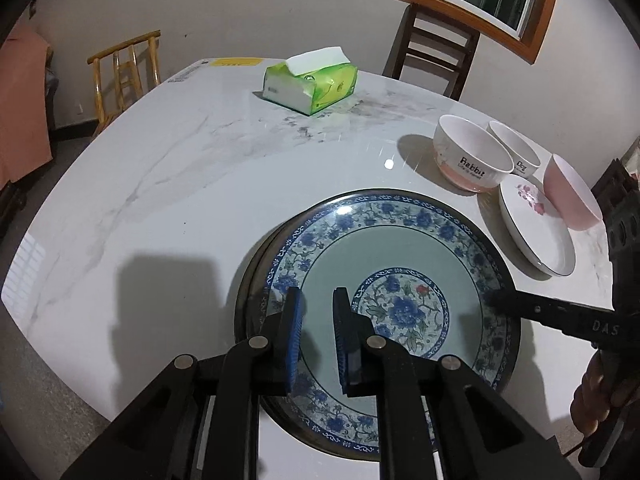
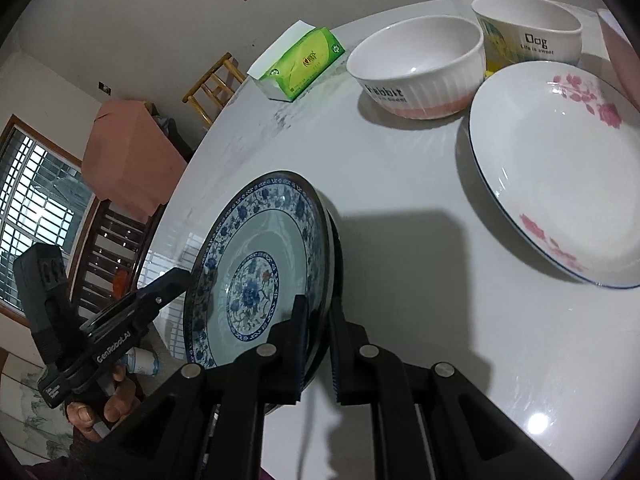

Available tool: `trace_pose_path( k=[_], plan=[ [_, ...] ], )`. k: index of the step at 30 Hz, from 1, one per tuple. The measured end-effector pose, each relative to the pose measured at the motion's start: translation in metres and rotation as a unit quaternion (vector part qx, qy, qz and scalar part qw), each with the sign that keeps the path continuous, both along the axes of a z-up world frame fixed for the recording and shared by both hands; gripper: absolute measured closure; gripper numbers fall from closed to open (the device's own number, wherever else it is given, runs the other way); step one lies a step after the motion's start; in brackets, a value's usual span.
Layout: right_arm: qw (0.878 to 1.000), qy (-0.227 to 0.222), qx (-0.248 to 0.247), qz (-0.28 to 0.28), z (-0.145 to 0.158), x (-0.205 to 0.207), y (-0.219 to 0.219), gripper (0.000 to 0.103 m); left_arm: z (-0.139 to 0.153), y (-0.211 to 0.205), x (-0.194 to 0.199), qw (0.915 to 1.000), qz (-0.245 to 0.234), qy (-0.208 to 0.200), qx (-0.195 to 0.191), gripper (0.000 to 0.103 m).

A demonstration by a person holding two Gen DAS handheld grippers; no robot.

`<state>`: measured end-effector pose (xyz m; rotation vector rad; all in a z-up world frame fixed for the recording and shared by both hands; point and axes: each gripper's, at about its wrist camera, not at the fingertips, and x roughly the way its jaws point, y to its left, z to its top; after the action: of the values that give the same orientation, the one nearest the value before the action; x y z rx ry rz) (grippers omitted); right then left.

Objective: Organize plates and bowls

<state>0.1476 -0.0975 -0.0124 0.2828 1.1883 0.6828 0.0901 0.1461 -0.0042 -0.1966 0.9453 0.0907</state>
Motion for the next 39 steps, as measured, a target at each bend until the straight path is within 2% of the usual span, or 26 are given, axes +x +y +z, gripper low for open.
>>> trace_pose_path(
  k=[5, 7, 11, 13, 15, 17, 18, 19, 22, 25, 28, 30, 34, 39],
  plan=[
    [0.995, -0.068, -0.074, 0.009, 0.007, -0.006, 0.013, 0.087, 0.000, 0.002, -0.003, 1.0000, 0.002, -0.001, -0.008, 0.085],
    [0.984, -0.130, -0.117, 0.015, 0.016, -0.013, 0.018, 0.087, 0.001, 0.005, -0.006, 0.9999, 0.008, -0.007, -0.014, 0.073],
    [0.977, -0.175, -0.124, 0.013, 0.028, -0.018, 0.017, 0.086, 0.005, 0.005, -0.011, 0.9996, 0.007, -0.015, -0.025, 0.056],
    [0.981, -0.170, -0.095, -0.011, 0.032, -0.019, 0.002, 0.086, 0.007, 0.003, -0.014, 0.9994, 0.006, -0.012, -0.033, 0.034],
    [0.986, -0.150, -0.058, -0.044, 0.032, -0.021, -0.025, 0.086, 0.011, -0.001, -0.018, 0.9989, 0.004, -0.018, -0.044, 0.030],
    [0.987, -0.134, -0.043, -0.072, 0.030, -0.025, -0.050, 0.086, 0.017, -0.011, -0.023, 0.9984, -0.007, -0.030, -0.047, 0.022],
    [0.987, -0.127, -0.042, -0.090, 0.027, -0.028, -0.065, 0.085, 0.019, -0.014, -0.023, 0.9984, -0.004, -0.032, -0.046, 0.007],
    [0.986, -0.123, -0.045, -0.106, 0.026, -0.031, -0.080, 0.085, 0.022, -0.018, -0.025, 0.9981, 0.001, -0.038, -0.049, 0.001],
    [0.981, -0.115, -0.047, -0.149, 0.023, -0.041, -0.124, 0.085, 0.035, -0.036, -0.028, 0.9961, 0.005, -0.067, -0.057, 0.001],
    [0.975, -0.105, -0.035, -0.191, 0.022, -0.044, -0.163, 0.081, 0.037, -0.059, -0.015, 0.9974, -0.019, -0.044, -0.054, 0.001],
    [0.968, -0.108, -0.028, -0.225, 0.027, -0.044, -0.189, 0.078, 0.038, -0.085, -0.001, 0.9955, -0.060, -0.047, -0.057, 0.001],
    [0.966, -0.113, -0.026, -0.230, 0.032, -0.040, -0.199, 0.077, 0.034, -0.099, 0.016, 0.9945, -0.072, -0.022, -0.073, 0.002],
    [0.967, -0.115, -0.019, -0.227, 0.039, -0.028, -0.209, 0.076, 0.022, -0.123, 0.051, 0.9817, -0.116, 0.001, -0.151, 0.004],
    [0.970, -0.081, -0.002, -0.230, 0.033, -0.003, -0.218, 0.074, 0.007, -0.147, 0.094, 0.9809, -0.113, 0.051, -0.150, 0.004]
  ],
)
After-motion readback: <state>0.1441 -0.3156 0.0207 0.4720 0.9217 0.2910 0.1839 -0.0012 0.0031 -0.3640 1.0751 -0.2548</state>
